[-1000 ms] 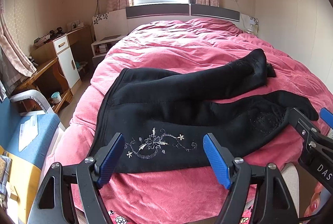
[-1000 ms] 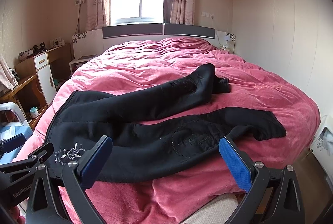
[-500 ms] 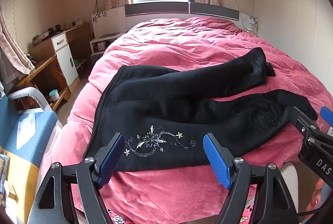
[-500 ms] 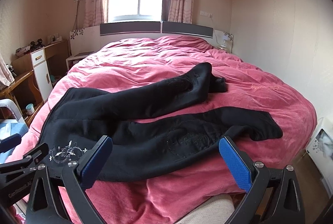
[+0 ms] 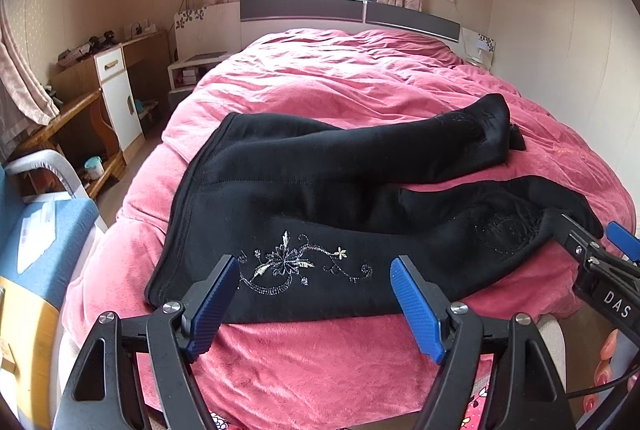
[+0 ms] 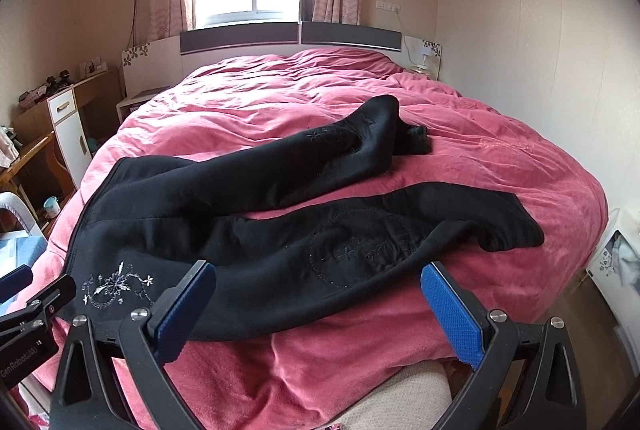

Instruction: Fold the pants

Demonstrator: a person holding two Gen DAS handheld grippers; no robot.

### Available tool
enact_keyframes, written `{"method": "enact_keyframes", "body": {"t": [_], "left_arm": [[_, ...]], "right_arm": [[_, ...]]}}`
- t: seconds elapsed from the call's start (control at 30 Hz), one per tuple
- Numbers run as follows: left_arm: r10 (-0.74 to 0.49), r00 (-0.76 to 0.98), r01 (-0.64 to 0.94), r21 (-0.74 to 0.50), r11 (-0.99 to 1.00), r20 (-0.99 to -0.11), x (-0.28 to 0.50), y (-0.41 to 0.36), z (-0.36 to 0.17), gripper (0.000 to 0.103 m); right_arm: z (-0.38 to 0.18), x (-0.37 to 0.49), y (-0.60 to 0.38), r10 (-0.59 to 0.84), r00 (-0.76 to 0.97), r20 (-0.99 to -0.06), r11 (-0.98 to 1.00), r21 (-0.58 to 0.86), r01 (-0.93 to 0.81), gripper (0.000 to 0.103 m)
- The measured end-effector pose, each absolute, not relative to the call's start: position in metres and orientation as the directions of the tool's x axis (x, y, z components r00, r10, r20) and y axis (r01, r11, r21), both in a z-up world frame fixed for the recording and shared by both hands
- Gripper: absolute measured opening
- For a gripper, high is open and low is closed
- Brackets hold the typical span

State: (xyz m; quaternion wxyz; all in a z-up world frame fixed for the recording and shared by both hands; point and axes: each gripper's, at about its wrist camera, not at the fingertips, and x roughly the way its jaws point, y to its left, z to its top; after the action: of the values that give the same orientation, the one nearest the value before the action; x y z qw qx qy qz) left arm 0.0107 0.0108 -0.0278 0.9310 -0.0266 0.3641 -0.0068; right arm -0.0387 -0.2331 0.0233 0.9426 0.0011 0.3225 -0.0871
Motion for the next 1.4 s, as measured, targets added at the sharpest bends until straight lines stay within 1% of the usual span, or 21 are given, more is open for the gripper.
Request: {"method": "enact_keyframes", "body": {"t": [0.17,0.3,0.4,0.53,0.6,0.63,0.7,0.77,0.87,1.07,1.13,1.2,1.3,1.4], "left_arm": [[-0.166,0.658,0.052,-0.175,0.983,-0.735,0.023,0.026,-0.045,0.080],[-0.141,0.629,0.021,-0.164,0.986,-0.765,0.030,0.036,-0.058,0.080],[-0.158,0.615,0.009,-0.194,0.981,-0.773,0.034,0.049,-0.064,0.080],[-0.273,0.549,-0.036,-0.348,0.937,-0.790,0.047,0.078,-0.081,0.080],[-0.290,0.540,-0.060,-0.380,0.923,-0.790,0.052,0.094,-0.088,0.080],[-0.277,0.547,-0.072,-0.373,0.925,-0.790,0.053,0.101,-0.089,0.080],[-0.196,0.580,-0.103,-0.310,0.945,-0.791,0.054,0.113,-0.089,0.079],[-0.124,0.620,-0.129,-0.256,0.958,-0.775,0.054,0.127,-0.089,0.076],[-0.066,0.637,-0.167,-0.221,0.961,-0.768,0.058,0.145,-0.095,0.076],[-0.047,0.650,-0.195,-0.226,0.954,-0.758,0.075,0.178,-0.112,0.076],[-0.059,0.647,-0.186,-0.232,0.955,-0.760,0.081,0.184,-0.119,0.076],[-0.097,0.621,-0.161,-0.248,0.955,-0.778,0.088,0.189,-0.130,0.076],[-0.087,0.586,-0.149,-0.213,0.966,-0.806,0.096,0.189,-0.147,0.076],[-0.063,0.583,-0.116,-0.160,0.980,-0.810,0.096,0.182,-0.157,0.076]], "right_arm": [[0.018,-0.033,-0.239,-0.181,0.760,-0.624,0.981,-0.061,0.184,0.103],[0.007,-0.023,-0.246,-0.162,0.732,-0.661,0.983,-0.042,0.179,0.103],[-0.002,-0.012,-0.254,-0.140,0.716,-0.684,0.985,-0.025,0.169,0.103],[-0.023,0.014,-0.280,-0.108,0.673,-0.732,0.981,0.030,0.190,0.103],[-0.031,0.023,-0.295,-0.089,0.650,-0.754,0.975,0.067,0.212,0.103],[-0.037,0.028,-0.307,-0.069,0.642,-0.763,0.969,0.103,0.227,0.103],[-0.046,0.033,-0.332,-0.041,0.632,-0.774,0.945,0.175,0.276,0.103],[-0.056,0.035,-0.360,-0.014,0.629,-0.777,0.905,0.257,0.338,0.100],[-0.071,0.035,-0.398,0.003,0.618,-0.786,0.834,0.344,0.433,0.098],[-0.082,0.037,-0.433,0.031,0.657,-0.753,0.764,0.441,0.471,0.098],[-0.086,0.040,-0.440,0.039,0.660,-0.750,0.748,0.461,0.478,0.098],[-0.095,0.043,-0.449,0.060,0.653,-0.755,0.715,0.489,0.500,0.098],[-0.109,0.050,-0.459,0.086,0.643,-0.761,0.666,0.524,0.532,0.098],[-0.112,0.054,-0.463,0.085,0.651,-0.754,0.666,0.530,0.526,0.098]]}}
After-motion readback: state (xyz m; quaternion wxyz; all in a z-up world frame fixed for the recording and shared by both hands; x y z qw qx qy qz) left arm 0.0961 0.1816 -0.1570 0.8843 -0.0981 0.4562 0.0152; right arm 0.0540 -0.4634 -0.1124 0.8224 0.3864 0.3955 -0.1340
